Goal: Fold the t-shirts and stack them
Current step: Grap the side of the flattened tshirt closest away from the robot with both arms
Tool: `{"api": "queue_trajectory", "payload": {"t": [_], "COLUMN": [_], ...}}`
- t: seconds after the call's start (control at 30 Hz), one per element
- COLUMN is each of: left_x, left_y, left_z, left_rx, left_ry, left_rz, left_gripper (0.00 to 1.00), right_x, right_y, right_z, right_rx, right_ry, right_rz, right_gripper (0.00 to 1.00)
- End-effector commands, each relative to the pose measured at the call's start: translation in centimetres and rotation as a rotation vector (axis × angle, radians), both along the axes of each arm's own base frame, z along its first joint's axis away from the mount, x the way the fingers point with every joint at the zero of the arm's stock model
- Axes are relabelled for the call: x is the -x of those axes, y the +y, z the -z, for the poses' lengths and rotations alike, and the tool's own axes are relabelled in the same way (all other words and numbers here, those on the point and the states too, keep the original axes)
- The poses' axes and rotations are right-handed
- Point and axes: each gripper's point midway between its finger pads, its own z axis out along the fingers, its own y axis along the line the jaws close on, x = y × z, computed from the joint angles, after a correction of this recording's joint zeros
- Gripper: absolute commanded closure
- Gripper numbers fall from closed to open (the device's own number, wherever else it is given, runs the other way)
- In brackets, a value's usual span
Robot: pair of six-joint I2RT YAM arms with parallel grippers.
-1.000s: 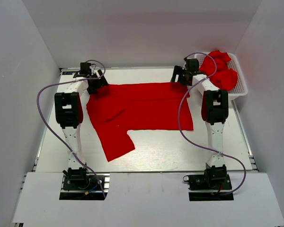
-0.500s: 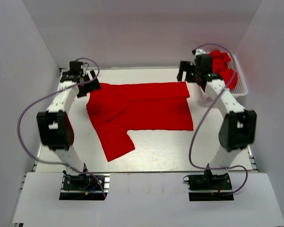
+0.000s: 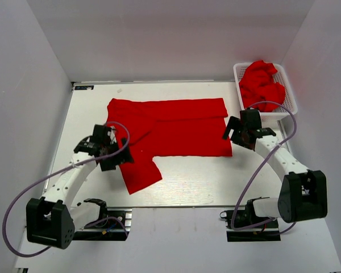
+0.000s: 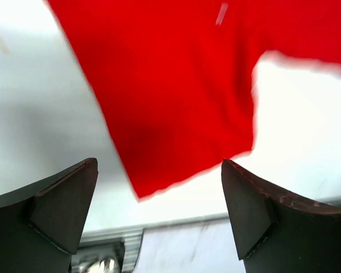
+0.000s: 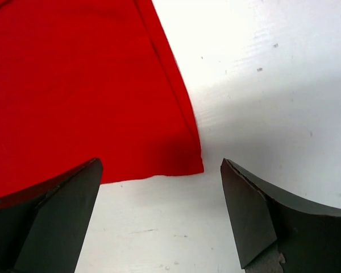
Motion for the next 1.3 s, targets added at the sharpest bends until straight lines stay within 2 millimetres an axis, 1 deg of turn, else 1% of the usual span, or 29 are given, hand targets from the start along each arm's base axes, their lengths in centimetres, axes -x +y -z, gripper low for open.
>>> {"api": "queue_trajectory", "payload": {"t": [0.0,0.03,0.1,0.13,0.17,0.2,0.27,0.33,0.4,0.43,0.47,0.53,0.57,0.63,0.7,0.77,0.8,0.87,0.93,1.0,1.03,1.1,1.13,1.17,1.2,1.23,1.27], "left_x": [4.6,5.1,5.9,6.6,6.8,7.1,7.9,9.3,9.6,9.8,9.6,9.7,9.4,9.6,9.3,9.4,9.2,9.2,9.2,8.8,9.2,9.8,9.5,9.6,9.6,9.5,9.5], "left_y": [-0.9,-1.2,-2.0,-2.1,-2.3,-2.0,-2.5,-2.6,-2.4,-2.5,-2.3,-2.3,-2.3,-2.2,-2.3,-2.4,-2.8,-2.7,-2.5,-2.3,-1.8,-1.4,-1.6,-1.5,-1.5,-1.3,-1.3], "left_z": [1.6,2.0,2.3,2.8,3.1,3.8,4.4,5.7,6.2,6.4,6.4,6.5,6.5,6.9,7.4,8.0,8.2,8.6,8.9,9.3,9.7,10.4,10.2,10.3,10.3,10.3,10.3], "left_rx": [0.017,0.021,0.028,0.024,0.016,-0.021,-0.042,-0.077,-0.103,-0.117,-0.13,-0.147,-0.152,-0.172,-0.199,-0.207,-0.204,-0.229,-0.252,-0.277,-0.299,-0.321,-0.327,-0.332,-0.332,-0.341,-0.341], "left_ry": [0.115,0.133,0.149,0.181,0.197,0.231,0.279,0.344,0.355,0.36,0.353,0.345,0.332,0.346,0.339,0.349,0.34,0.343,0.345,0.331,0.344,0.379,0.365,0.372,0.372,0.367,0.367], "left_rz": [0.037,0.033,0.051,0.051,0.034,0.027,0.026,0.04,0.023,0.028,0.012,0.033,0.02,0.028,0.032,0.042,0.055,0.06,0.064,0.065,0.062,0.063,0.071,0.071,0.071,0.068,0.068], "left_gripper": [0.01,0.01,0.01,0.01,0.01,0.01,0.01,0.01,0.04,0.06,0.11,0.17,0.21,0.24,0.28,0.3,0.33,0.37,0.44,0.47,0.51,0.52,0.54,0.55,0.58,0.64,0.68], "right_x": [-0.1,-0.1,0.2,0.2,0.2,0.2,0.2,0.2,0.1,0.1,0.2,0.0,-0.1,-0.1,-0.2,-0.4,-0.3,-0.3,-0.2,0.1,0.2,0.5,0.8,0.7,1.0,1.2,1.5], "right_y": [-0.4,-0.5,-0.6,-0.6,-0.6,-0.6,-0.6,-0.8,-1.0,-0.9,-1.0,-1.1,-1.0,-1.1,-0.9,-0.9,-1.1,-1.2,-1.5,-1.7,-1.9,-2.1,-2.3,-2.6,-2.2,-2.2,-2.1], "right_z": [-0.9,-1.0,-0.6,-0.3,-0.4,-0.1,0.1,0.3,0.4,0.5,0.8,1.2,1.2,1.7,1.8,1.6,1.5,1.3,1.2,1.0,1.2,1.1,1.3,1.1,1.1,1.3,1.6], "right_rx": [-0.032,-0.03,-0.021,-0.019,-0.02,-0.017,-0.017,-0.013,-0.002,0.0,0.006,0.011,0.01,0.017,0.013,0.016,0.018,0.027,0.035,0.051,0.056,0.073,0.083,0.094,0.078,0.074,0.071], "right_ry": [-0.049,-0.054,-0.037,-0.028,-0.026,-0.016,-0.006,0.003,0.003,0.005,0.015,0.033,0.038,0.055,0.061,0.046,0.043,0.035,0.027,0.021,0.026,0.027,0.036,0.027,0.026,0.021,0.028], "right_rz": [0.079,0.08,0.083,0.085,0.089,0.088,0.09,0.098,0.106,0.1,0.1,0.101,0.098,0.101,0.098,0.097,0.099,0.103,0.11,0.109,0.108,0.094,0.094,0.099,0.083,0.078,0.074], "right_gripper": [0.1,0.1,0.1,0.1,0.1,0.1,0.1,0.1,0.1,0.1,0.1,0.1,0.1,0.1,0.1,0.1,0.1,0.1,0.1,0.1,0.1,0.1,0.1,0.1,0.1,0.1,0.1]}}
